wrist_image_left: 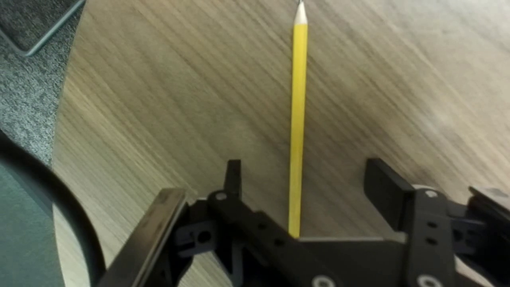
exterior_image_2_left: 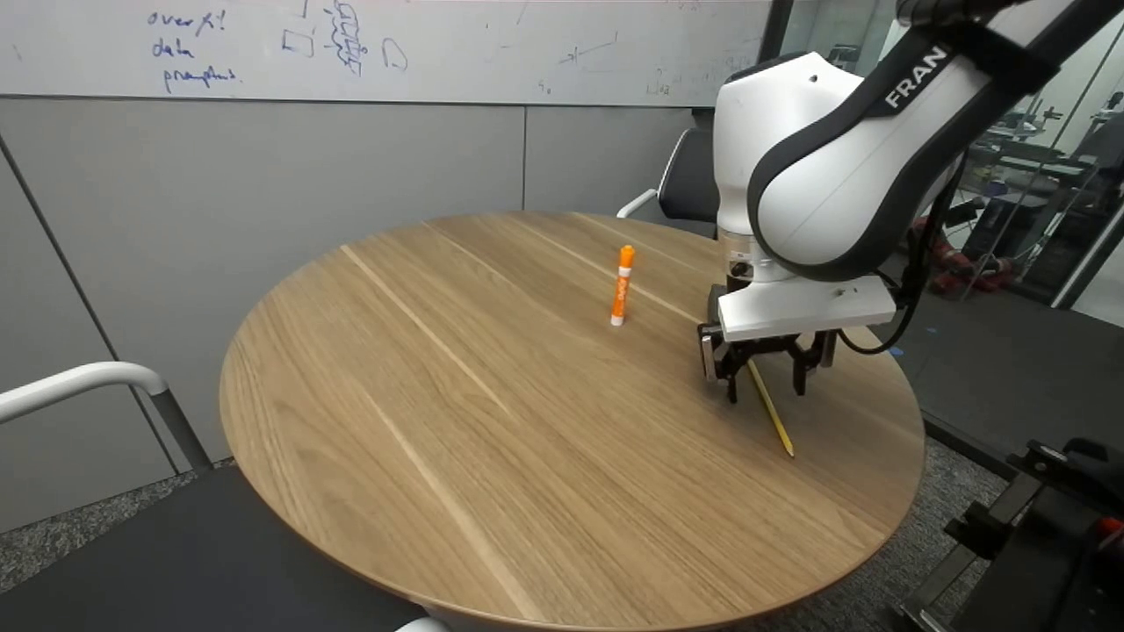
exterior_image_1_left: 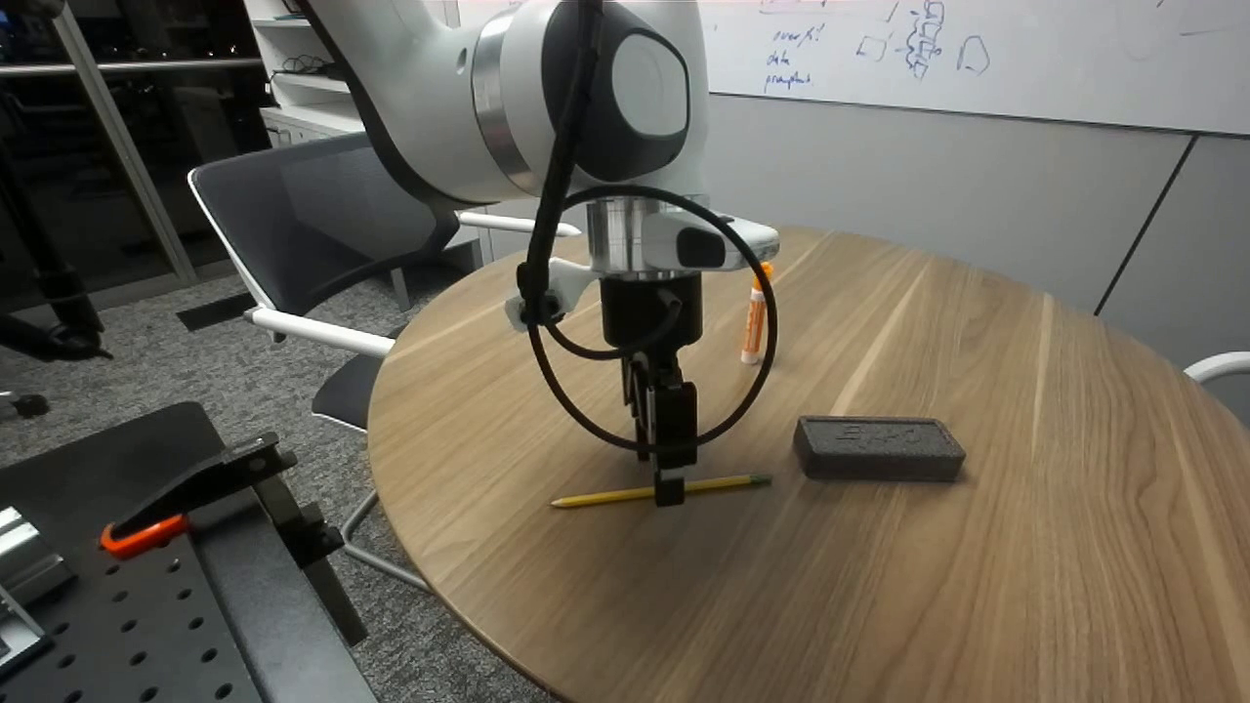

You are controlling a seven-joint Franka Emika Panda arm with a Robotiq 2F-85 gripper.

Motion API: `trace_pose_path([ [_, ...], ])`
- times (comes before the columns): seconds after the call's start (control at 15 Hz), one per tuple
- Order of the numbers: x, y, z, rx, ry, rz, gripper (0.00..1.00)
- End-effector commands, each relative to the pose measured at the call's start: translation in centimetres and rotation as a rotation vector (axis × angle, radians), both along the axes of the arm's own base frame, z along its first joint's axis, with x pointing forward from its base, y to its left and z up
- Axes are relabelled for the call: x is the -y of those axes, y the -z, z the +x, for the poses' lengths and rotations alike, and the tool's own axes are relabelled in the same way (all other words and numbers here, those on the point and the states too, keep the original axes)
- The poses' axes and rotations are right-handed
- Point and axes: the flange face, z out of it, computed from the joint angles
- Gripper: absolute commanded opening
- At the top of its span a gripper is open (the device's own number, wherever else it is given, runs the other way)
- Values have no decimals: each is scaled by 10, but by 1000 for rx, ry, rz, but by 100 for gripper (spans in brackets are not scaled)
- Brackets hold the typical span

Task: Move the pencil to the right

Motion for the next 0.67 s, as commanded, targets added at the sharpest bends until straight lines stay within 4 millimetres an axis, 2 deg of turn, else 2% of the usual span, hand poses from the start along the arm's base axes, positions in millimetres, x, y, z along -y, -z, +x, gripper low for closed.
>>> trace_pose_path([
  [0.0, 0, 0, 1, -1, 0, 0, 81],
  [0.07, 0, 0, 1, -1, 0, 0, 95],
  [0.2, 5, -21, -10, 11, -20, 26, 100],
  [0.4, 8, -41, -26, 40, -25, 45, 100],
  [0.6, 11, -44, -31, 35, -21, 52, 100],
])
